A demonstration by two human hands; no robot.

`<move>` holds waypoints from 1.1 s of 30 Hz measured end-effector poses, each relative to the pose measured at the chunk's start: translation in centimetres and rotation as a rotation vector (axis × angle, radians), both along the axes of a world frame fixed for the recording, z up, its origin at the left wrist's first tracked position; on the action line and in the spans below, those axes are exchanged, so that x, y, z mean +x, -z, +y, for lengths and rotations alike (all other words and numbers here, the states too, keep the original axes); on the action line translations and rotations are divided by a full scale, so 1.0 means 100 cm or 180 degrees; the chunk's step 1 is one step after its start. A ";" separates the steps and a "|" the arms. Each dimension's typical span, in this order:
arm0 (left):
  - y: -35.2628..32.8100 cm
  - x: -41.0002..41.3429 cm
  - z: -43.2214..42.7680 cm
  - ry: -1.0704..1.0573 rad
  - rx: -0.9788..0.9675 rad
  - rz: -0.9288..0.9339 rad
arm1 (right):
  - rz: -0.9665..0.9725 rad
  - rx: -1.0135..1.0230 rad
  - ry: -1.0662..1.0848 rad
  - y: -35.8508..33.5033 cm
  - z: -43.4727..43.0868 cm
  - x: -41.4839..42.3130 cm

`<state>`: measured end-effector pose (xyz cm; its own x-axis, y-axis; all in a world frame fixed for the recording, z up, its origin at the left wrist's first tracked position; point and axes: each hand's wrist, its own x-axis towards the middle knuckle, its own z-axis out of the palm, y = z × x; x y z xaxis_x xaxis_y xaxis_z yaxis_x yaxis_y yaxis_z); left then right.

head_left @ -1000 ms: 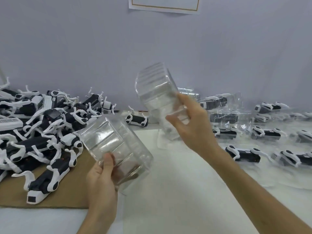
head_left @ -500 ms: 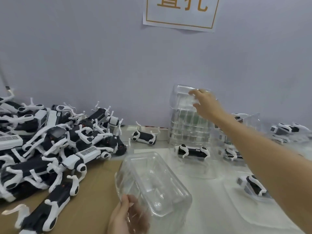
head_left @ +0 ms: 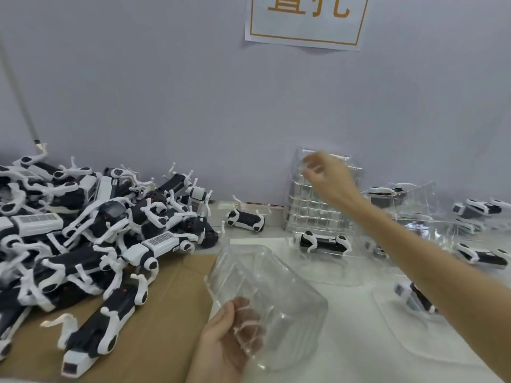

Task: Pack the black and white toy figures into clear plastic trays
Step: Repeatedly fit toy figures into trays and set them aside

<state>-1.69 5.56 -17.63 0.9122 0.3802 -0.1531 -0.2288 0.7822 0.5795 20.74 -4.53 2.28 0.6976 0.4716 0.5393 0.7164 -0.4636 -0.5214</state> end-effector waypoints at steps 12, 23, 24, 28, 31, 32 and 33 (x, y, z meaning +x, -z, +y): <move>-0.030 -0.032 -0.035 -0.0125 0.1358 0.0048 | 0.0188 0.0255 -0.0761 0.138 -0.080 -0.173; -0.048 -0.037 -0.042 0.0195 0.1457 0.0004 | 0.0796 0.1223 -0.0922 0.135 -0.086 -0.171; -0.049 -0.037 -0.040 0.0246 0.1436 -0.0017 | 0.0850 0.1302 -0.0934 0.134 -0.087 -0.171; -0.048 -0.035 -0.041 0.0369 0.1452 -0.0083 | 0.1161 0.1514 -0.0955 0.133 -0.087 -0.171; -0.047 -0.032 -0.043 0.0388 0.1504 -0.0118 | 0.1260 0.1631 -0.0887 0.132 -0.088 -0.168; -0.047 -0.032 -0.044 0.0384 0.1523 -0.0124 | 0.1257 0.1649 -0.0865 0.132 -0.088 -0.168; -0.048 -0.031 -0.045 0.0376 0.1545 -0.0133 | 0.1254 0.1669 -0.0842 0.131 -0.088 -0.168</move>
<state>-4.79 1.06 -12.87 0.9548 0.2924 0.0533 -0.1856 0.4467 0.8752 3.94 -13.35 -10.85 0.7855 0.3994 0.4728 0.4825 0.0833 -0.8719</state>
